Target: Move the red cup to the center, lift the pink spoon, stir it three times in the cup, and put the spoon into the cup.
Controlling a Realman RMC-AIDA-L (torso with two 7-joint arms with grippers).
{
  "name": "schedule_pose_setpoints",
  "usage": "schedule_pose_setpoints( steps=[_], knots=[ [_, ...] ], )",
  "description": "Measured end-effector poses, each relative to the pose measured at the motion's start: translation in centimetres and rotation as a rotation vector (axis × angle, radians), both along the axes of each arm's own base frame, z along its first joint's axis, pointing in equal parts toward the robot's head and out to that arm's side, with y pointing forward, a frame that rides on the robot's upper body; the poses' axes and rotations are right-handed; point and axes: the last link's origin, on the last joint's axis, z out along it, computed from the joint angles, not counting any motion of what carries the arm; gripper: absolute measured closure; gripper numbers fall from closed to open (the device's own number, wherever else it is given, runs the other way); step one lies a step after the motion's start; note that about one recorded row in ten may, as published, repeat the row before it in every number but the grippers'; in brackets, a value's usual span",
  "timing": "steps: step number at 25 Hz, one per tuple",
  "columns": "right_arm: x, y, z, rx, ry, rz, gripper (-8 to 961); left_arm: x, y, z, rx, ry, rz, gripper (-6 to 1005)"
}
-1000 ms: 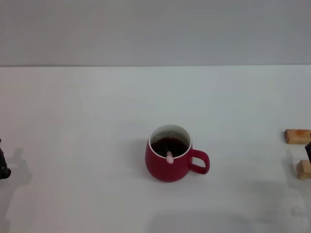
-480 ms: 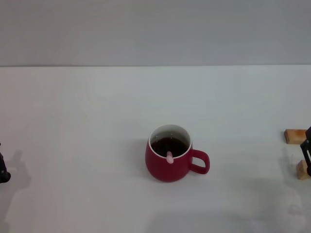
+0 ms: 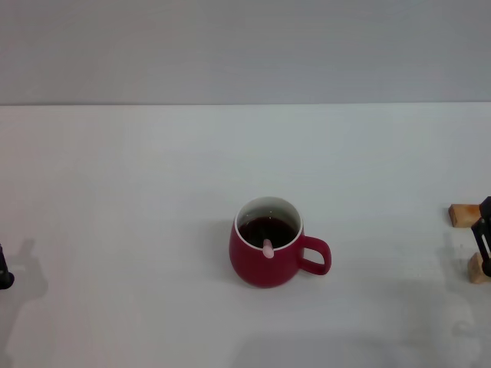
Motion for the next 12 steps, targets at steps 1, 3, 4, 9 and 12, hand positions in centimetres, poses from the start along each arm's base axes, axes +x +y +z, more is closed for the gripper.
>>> schedule_pose_setpoints(
  steps=[1,3,4,9,12],
  knots=[
    [-0.03,0.04,0.00,0.000,0.000,0.001,273,-0.02,-0.05,0.03,0.001,0.000,0.000,1000],
    [-0.06,0.09,0.00,0.000,0.000,0.003,272,-0.04,-0.08,0.04,0.001,0.001,0.001,1000],
    [-0.08,0.11,0.00,0.000,0.000,0.004,272,-0.04,-0.08,0.04,0.001,0.001,0.001,1000],
    [-0.32,0.14,-0.05,0.000,0.000,0.016,272,0.08,0.08,0.10,0.005,0.000,-0.006,1001],
    [-0.33,0.16,-0.03,0.001,-0.002,0.019,271,0.21,0.27,0.12,0.006,0.000,-0.013,1001]
  ],
)
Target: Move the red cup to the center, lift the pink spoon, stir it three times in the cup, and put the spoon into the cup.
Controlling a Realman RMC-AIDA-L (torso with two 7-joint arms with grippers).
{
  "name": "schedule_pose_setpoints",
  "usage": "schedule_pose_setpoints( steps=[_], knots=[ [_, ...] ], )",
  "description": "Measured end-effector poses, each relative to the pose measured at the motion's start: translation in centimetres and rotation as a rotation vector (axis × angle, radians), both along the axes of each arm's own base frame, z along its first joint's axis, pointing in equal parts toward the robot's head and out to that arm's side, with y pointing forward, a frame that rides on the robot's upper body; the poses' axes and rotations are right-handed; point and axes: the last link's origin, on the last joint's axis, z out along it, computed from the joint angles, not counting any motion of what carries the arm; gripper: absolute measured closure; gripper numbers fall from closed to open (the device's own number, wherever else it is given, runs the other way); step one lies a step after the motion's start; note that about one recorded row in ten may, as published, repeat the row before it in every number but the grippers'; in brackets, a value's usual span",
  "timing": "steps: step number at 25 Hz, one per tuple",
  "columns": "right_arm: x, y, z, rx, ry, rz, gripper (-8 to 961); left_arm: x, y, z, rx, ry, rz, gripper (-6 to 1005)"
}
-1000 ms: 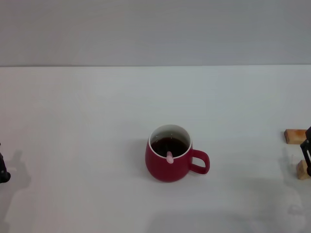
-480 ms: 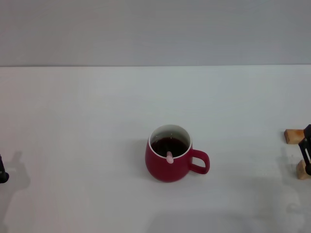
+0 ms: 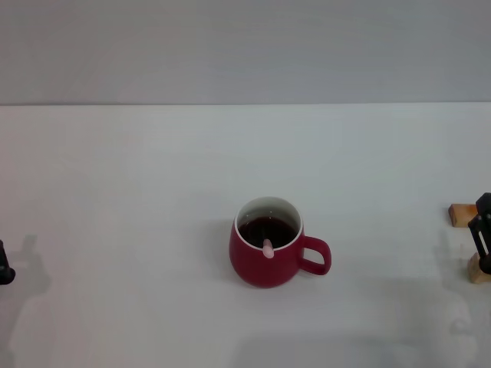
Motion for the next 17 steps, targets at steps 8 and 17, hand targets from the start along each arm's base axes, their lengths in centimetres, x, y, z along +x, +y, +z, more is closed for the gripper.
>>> schedule_pose_setpoints(
  steps=[8,17],
  knots=[
    [-0.08,0.21,0.09,0.003,-0.005,0.009,271,0.18,0.15,0.06,0.008,-0.005,-0.007,1001],
    [-0.16,0.35,0.10,0.003,-0.007,0.014,272,0.16,0.11,0.06,0.009,0.001,-0.006,1001]
  ],
)
